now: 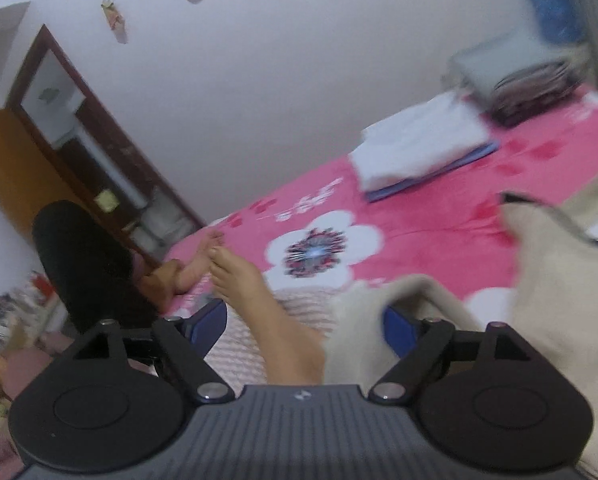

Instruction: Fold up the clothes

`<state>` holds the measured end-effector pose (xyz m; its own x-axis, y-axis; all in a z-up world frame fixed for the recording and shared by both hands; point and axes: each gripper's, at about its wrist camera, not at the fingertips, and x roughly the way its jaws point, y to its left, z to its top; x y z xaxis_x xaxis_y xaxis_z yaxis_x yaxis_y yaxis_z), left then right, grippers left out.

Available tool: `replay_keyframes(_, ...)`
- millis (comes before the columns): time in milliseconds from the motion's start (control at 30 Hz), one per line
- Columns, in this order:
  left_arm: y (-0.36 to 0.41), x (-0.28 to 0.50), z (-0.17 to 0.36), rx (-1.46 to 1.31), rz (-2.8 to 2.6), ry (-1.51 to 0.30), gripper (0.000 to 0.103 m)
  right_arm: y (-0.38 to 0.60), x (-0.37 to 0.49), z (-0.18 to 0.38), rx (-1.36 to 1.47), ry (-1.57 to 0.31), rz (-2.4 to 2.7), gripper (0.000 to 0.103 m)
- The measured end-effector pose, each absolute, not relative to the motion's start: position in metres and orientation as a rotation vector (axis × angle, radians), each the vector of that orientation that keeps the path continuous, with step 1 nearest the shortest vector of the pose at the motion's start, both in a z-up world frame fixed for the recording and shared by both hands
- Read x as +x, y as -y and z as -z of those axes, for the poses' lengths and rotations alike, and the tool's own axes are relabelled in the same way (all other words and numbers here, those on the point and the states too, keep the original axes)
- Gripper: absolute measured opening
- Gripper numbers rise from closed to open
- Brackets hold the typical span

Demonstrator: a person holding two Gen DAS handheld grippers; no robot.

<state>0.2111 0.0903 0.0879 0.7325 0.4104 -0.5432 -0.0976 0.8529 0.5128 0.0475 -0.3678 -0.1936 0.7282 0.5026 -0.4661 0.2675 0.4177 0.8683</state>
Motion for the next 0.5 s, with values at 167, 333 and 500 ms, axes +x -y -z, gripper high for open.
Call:
replay_keyframes(167,-0.057,0.128,-0.092,0.385,-0.058,-0.695,0.088,0.363,0.038,0.173,1.021,-0.805,-0.195,0.040)
replay_keyframes(333,-0.031,0.077,-0.076,0.393,0.039,-0.680,0.088,0.361,0.020,0.146,0.858,-0.837,-0.161,0.045)
replay_keyframes(500,-0.015,0.056,-0.046,0.271,0.196,-0.803,0.087,0.359,-0.011,0.118,0.713,-0.873,-0.208,0.047)
